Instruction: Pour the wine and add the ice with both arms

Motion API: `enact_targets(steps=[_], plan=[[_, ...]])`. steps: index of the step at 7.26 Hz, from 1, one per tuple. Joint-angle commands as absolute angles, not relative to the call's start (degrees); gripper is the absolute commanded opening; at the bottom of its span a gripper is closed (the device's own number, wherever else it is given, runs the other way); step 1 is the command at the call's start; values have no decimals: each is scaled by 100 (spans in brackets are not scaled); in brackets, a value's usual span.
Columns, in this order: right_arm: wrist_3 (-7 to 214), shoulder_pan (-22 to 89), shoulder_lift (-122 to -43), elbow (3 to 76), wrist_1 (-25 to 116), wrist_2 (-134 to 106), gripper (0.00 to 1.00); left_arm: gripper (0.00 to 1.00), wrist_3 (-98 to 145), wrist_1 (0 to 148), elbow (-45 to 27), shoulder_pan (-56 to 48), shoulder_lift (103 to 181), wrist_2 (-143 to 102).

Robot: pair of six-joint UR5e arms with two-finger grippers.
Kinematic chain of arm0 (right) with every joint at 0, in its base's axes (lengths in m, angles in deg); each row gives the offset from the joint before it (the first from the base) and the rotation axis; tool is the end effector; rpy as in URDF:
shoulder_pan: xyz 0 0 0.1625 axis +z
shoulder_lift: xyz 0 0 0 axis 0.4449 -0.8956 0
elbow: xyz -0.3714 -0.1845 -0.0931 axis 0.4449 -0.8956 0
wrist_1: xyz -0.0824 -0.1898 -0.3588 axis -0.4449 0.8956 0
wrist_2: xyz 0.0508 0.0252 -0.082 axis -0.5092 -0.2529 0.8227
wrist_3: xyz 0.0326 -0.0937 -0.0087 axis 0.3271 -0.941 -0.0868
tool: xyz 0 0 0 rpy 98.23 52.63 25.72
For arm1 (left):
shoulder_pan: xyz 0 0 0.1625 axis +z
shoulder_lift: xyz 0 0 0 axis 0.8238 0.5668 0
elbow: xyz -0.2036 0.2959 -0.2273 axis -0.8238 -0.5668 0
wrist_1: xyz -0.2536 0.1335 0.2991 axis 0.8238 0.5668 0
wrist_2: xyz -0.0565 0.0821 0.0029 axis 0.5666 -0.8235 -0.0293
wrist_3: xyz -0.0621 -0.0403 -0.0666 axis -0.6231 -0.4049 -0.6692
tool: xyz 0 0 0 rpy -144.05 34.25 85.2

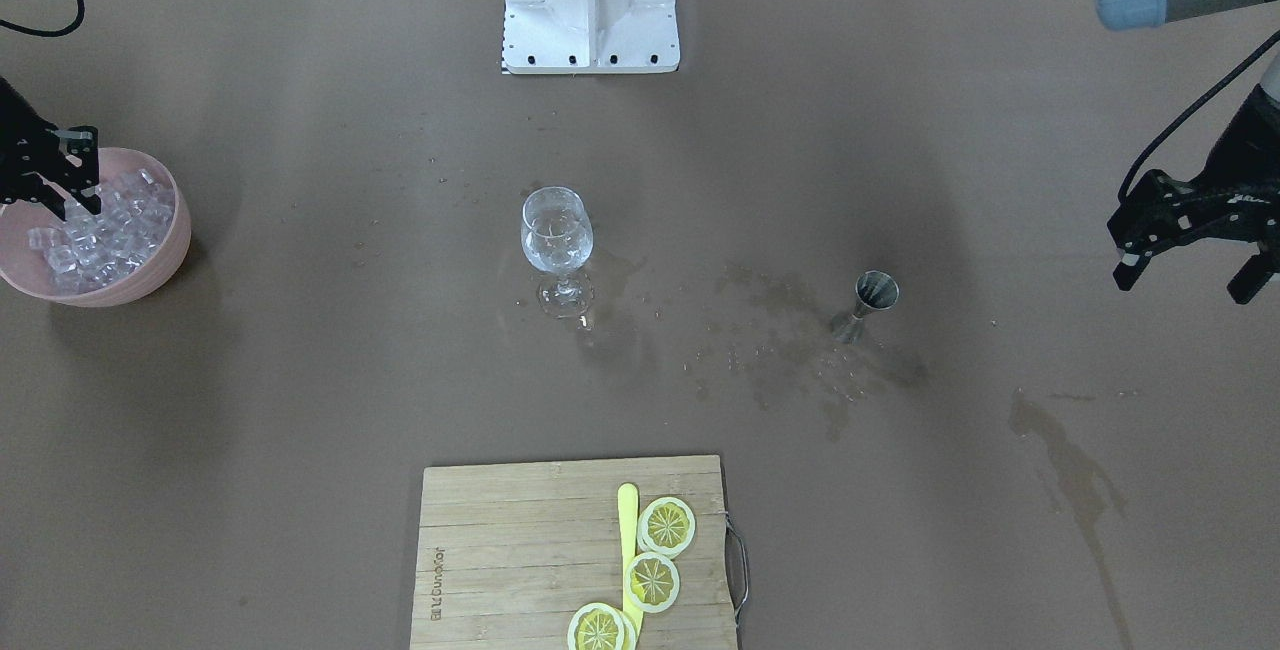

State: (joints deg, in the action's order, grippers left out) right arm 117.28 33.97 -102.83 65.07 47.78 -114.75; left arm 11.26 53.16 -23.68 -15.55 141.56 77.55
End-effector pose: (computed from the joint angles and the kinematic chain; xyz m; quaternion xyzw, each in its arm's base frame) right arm -0.1658 -0.4501 0.4022 0.1429 -0.3952 -0.0932 0.9026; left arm 0.1135 -0.5888 0.3413 0.2106 0.3506 0.0217 0.9123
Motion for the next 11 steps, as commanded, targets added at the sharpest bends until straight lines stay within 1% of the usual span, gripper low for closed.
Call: enact_targets(steps=[1,3,4,6,9,11], plan=[[13147,3275,-9066,6440,4808,-11479,0,99,1335,5276,-1882,-1817,14280,7751],[14780,2522,-8047,6309,4799,-11069,0,99,2193,5249,-1459,-2151,14281,7812],[15338,1787,-7702,6212,4799,-10326,0,99,2267,5171,-1353,-2274,14281,7830],[16043,1306,-7130,5896,4737,-9958,0,99,2268,5161,-1300,-2275,14263,7847],[16082,1121,-6899,5789,4755,-9941,0,99,2268,5161,-1273,-2275,14219,7900],[16082,963,-6671,5562,4755,-9819,0,99,2268,5161,-1238,-2275,14219,7900]])
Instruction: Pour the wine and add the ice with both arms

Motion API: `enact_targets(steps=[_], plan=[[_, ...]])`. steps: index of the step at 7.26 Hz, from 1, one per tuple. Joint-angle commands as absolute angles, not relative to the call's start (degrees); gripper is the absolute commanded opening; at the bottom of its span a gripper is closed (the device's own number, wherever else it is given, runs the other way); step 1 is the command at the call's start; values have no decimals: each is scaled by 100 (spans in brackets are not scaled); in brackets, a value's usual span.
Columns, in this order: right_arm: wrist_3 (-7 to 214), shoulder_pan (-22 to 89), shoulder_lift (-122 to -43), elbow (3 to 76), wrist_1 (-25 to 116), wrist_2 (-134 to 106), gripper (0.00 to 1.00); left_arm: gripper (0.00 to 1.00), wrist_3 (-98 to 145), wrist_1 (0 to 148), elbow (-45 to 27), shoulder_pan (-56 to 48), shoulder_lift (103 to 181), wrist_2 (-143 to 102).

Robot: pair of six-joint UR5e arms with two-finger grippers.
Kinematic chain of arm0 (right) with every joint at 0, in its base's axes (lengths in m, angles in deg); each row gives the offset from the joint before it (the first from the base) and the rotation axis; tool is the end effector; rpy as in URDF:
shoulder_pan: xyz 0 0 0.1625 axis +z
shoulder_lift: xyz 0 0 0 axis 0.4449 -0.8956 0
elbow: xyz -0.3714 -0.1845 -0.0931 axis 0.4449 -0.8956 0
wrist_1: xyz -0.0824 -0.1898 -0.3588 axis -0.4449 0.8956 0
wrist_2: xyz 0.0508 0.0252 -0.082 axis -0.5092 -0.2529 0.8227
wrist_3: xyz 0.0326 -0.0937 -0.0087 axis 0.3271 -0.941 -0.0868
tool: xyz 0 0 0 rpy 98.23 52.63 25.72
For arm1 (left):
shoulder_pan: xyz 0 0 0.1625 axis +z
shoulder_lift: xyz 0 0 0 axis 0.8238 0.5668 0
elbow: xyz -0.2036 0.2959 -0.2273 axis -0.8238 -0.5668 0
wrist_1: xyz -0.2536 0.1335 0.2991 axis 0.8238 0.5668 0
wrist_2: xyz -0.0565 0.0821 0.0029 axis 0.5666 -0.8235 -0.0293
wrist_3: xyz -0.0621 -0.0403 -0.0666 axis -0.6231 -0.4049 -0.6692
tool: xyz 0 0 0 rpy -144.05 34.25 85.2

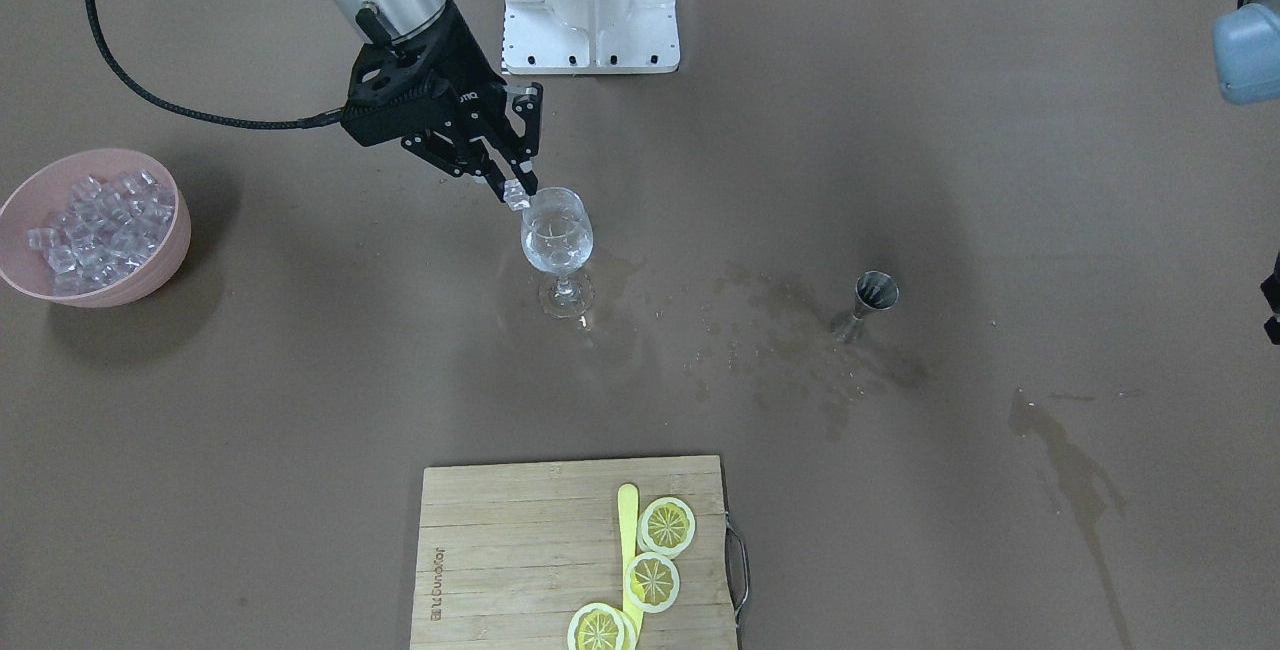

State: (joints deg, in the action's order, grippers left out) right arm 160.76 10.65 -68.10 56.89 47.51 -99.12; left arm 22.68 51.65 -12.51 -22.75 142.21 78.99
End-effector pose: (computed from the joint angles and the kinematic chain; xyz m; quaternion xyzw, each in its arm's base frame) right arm -0.4114 -0.4395 0.1389 0.1256 -0.5387 0.0648 0.8306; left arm 0.0483 -0.6334 0.4286 0.1649 0.3076 0.0317 0.9366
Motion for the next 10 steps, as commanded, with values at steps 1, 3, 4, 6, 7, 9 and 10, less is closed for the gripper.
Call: enact_targets(steps=[1,3,4,6,7,9,10], plan=[[16082,918,-6661,5552,4755,-9765,0,99,2268,5170,-1229,-2275,14219,7900],[16003,883,-6705,5552,4755,-9765,98,99,2268,5161,-1185,-2275,14263,7900],[16020,883,-6705,5578,4746,-9765,100,99,2268,5161,-1168,-2275,14272,7900],[16055,900,-6662,5631,4798,-9861,100,99,2268,5161,-1168,-2275,14281,7909],[16029,1127,-6679,5718,4912,-10192,100,99,2259,5161,-1168,-2275,14272,7926],[15271,2214,-7193,6313,5867,-11622,100,99,2564,5161,-1063,-2537,14210,8100],[14464,2784,-7711,6534,6228,-11863,100,99,2871,5170,-897,-2739,14210,8198]])
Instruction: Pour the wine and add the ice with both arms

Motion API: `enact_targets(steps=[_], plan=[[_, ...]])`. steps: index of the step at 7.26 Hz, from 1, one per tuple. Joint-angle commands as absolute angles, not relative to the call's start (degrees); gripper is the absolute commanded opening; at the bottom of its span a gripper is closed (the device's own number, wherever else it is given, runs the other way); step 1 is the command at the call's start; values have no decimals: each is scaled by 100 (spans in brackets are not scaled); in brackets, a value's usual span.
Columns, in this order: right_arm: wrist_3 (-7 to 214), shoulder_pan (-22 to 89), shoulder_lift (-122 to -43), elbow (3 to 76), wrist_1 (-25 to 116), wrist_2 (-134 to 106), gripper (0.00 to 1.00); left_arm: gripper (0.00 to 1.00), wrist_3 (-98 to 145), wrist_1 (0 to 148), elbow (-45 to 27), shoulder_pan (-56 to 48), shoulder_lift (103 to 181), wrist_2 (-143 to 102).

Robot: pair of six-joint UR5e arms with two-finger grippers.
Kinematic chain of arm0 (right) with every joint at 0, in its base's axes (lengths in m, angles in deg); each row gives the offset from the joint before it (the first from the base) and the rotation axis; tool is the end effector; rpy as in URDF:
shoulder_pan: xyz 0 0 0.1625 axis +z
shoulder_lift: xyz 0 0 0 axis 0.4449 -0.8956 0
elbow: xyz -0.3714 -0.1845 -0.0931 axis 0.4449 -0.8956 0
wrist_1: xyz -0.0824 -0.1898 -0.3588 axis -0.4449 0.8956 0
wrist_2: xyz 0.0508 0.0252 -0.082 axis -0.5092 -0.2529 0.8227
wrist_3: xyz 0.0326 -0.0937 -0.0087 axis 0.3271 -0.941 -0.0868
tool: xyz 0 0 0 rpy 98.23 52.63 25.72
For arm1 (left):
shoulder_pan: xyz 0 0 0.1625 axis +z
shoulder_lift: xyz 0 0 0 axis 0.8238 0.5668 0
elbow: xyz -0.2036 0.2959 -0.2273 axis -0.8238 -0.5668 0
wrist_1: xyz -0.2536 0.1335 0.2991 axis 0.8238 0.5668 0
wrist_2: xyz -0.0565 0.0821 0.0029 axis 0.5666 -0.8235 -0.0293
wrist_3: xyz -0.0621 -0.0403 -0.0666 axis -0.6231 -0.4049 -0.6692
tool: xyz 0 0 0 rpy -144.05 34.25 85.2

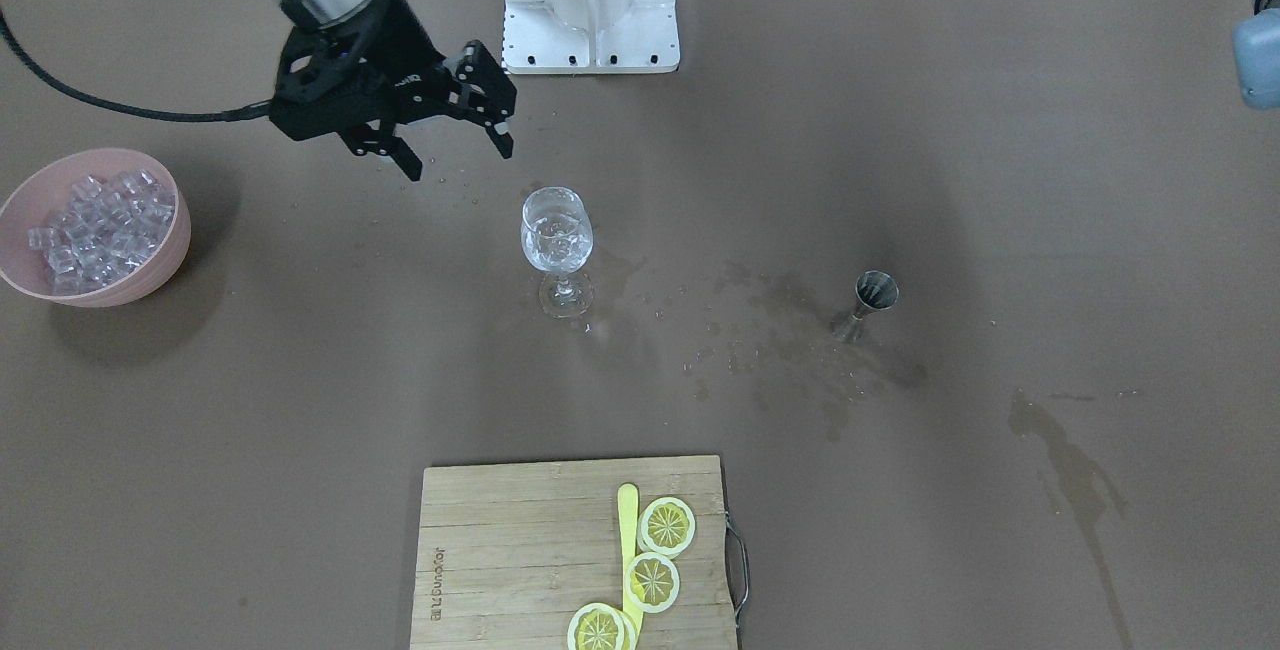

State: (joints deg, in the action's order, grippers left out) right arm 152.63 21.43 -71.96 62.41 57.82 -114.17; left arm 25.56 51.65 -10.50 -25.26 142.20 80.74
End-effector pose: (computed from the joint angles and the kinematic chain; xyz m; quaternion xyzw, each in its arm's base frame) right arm -0.3149 -0.4659 0.1616 0.0709 -0.5179 0.0363 0.8517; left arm 0.0237 -0.6381 0.4443 0.1591 0.3113 0.0335 0.9363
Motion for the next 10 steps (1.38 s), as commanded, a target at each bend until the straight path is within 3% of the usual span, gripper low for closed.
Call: enact_targets(steps=[1,4,7,10], plan=[[13307,3243,-8107,6606,6762,-12074,100,99,3292,5170,-799,-2854,14175,8208],[9720,4717,-8752,6170,8757,-12164,100,99,4479,5188,-789,-3231,13422,8655],[7603,5837,-9333,4662,8222,-12111,100,99,5054,5161,-213,-3723,13138,8638],[7715,5981,-9412,4261,7910,-12042,100,99,4792,4488,-296,-4007,13068,8873]])
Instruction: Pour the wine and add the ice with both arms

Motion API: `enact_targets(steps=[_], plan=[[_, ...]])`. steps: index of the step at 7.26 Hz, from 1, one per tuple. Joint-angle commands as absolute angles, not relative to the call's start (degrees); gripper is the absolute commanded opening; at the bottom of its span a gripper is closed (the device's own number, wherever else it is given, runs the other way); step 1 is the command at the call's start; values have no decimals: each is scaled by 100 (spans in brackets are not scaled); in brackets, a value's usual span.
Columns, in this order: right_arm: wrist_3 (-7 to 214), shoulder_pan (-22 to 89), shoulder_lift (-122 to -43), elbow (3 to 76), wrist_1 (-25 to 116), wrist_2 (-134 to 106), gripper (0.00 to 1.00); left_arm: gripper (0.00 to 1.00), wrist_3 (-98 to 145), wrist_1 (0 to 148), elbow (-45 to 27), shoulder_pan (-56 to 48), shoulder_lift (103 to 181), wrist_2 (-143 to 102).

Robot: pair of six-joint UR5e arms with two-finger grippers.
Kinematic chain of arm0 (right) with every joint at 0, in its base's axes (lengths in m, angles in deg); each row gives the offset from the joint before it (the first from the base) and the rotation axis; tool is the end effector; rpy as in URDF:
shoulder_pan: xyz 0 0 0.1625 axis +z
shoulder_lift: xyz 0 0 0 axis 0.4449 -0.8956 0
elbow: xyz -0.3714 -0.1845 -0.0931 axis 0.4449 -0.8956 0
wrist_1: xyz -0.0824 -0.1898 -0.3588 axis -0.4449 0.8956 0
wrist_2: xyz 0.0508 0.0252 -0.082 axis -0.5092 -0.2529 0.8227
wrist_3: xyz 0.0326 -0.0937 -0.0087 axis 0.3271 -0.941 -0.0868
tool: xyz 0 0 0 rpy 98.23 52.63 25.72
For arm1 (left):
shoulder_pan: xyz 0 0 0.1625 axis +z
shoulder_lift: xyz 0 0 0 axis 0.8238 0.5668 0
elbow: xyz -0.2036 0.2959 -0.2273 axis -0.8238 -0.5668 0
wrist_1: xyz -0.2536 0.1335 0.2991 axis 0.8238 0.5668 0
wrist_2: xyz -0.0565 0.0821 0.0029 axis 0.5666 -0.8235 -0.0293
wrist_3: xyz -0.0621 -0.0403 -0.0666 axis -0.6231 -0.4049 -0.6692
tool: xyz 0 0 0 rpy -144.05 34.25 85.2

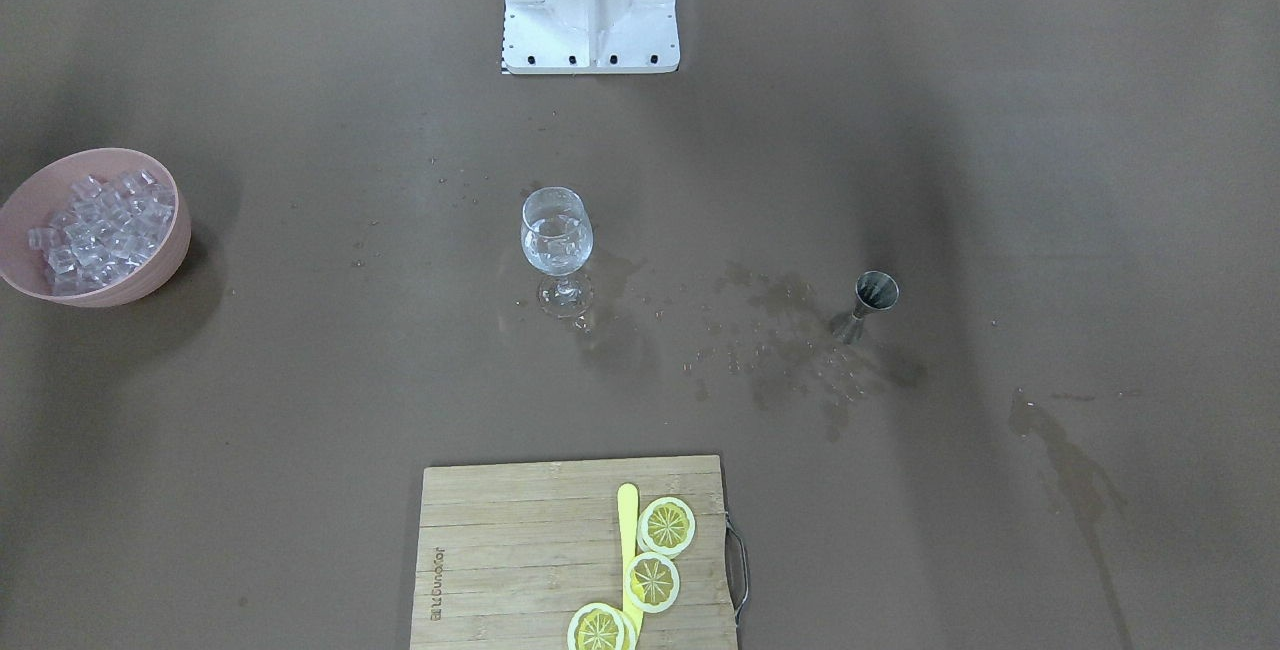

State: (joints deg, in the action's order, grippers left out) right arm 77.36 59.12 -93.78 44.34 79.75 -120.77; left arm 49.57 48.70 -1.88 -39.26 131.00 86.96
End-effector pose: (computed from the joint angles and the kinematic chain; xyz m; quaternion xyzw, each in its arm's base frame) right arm 0.0281 -0.5382 0.5538 -0.0212 -0.3395 -0.1041 0.9346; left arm -0.1166 -0.5522 0.6368 0.0724 0.3267 0.0615 0.9403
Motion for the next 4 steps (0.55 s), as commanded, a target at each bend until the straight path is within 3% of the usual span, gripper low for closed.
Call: enact_targets(steps=[1,4], plan=[[7723,6015,-9430,4129,7875,-11998,100,99,4703,4476,-602,-3998,12772,9084],[7723,6147,-9587,3743,7491,-11962,100,99,4606,4528,-675,-3989,12567,9095]])
